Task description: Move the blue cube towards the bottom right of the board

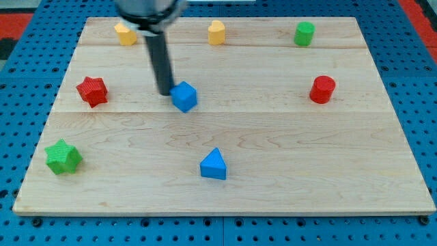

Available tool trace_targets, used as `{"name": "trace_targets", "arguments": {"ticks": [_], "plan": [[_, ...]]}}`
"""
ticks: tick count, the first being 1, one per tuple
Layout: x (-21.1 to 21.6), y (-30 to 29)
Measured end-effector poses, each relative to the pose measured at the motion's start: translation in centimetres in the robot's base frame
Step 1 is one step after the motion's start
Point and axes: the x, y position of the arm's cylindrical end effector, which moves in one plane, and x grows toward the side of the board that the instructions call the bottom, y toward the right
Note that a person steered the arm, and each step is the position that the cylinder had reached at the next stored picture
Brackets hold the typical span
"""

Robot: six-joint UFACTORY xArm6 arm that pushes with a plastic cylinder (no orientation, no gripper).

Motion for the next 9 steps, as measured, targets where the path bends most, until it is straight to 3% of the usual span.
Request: {"name": "trace_targets", "arguments": {"ticks": [1, 2, 3, 5, 6, 7, 9], "plan": [[1.2, 8.8], [4.5, 11.6], [4.8, 7.3], [10.6, 15.2], [11.5, 20.1], [10.2, 21.1], [13.3, 23.0]]}}
